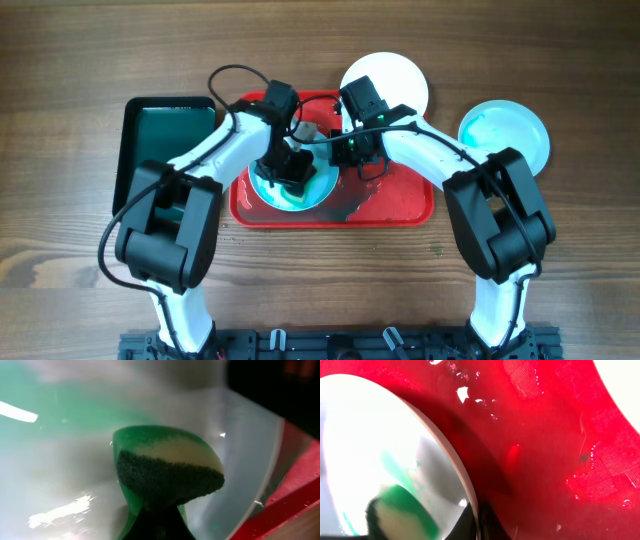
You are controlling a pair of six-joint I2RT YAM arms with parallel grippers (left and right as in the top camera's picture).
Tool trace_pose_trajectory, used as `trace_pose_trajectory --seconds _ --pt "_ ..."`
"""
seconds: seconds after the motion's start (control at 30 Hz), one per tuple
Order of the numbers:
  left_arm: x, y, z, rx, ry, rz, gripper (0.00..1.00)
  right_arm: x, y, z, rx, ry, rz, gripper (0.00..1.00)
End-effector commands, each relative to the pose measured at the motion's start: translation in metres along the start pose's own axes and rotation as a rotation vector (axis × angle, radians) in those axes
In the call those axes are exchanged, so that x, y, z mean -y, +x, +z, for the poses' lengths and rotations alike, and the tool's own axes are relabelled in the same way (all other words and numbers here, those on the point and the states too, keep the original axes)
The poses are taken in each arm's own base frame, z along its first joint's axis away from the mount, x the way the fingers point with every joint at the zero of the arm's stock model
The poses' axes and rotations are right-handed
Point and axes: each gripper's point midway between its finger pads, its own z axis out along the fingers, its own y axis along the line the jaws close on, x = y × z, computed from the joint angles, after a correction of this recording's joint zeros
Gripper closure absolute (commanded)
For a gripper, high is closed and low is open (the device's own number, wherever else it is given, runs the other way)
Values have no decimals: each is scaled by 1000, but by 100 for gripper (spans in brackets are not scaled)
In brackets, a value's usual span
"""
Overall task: Clean dirty plates on tray and stack at the side
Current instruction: 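Scrub the second plate with the sponge in the left gripper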
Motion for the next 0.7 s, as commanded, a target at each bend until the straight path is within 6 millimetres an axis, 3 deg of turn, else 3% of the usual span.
trace_pose_trajectory --seconds 0.0,0.07,0.2,0.27,0.37,0.5,0.67 --pt "25 10 25 -47 72 63 96 0 -1 5 -5 -1 12 96" --pt "3 -3 26 9 -54 -64 96 1 -1 5 -4 -1 13 96" --pt "-67 -33 6 218 -380 -381 96 2 -1 4 -4 0 19 96" --pt "-82 -50 -4 313 -425 -433 96 2 -1 4 -5 1 20 96" --pt "-92 -71 -15 425 -464 -447 96 2 -1 4 -5 1 20 96" --pt "-118 -80 -39 556 -619 -539 96 2 -1 4 -5 1 21 96" --pt "-116 -53 -28 425 -629 -533 96 2 -1 4 -5 1 22 96"
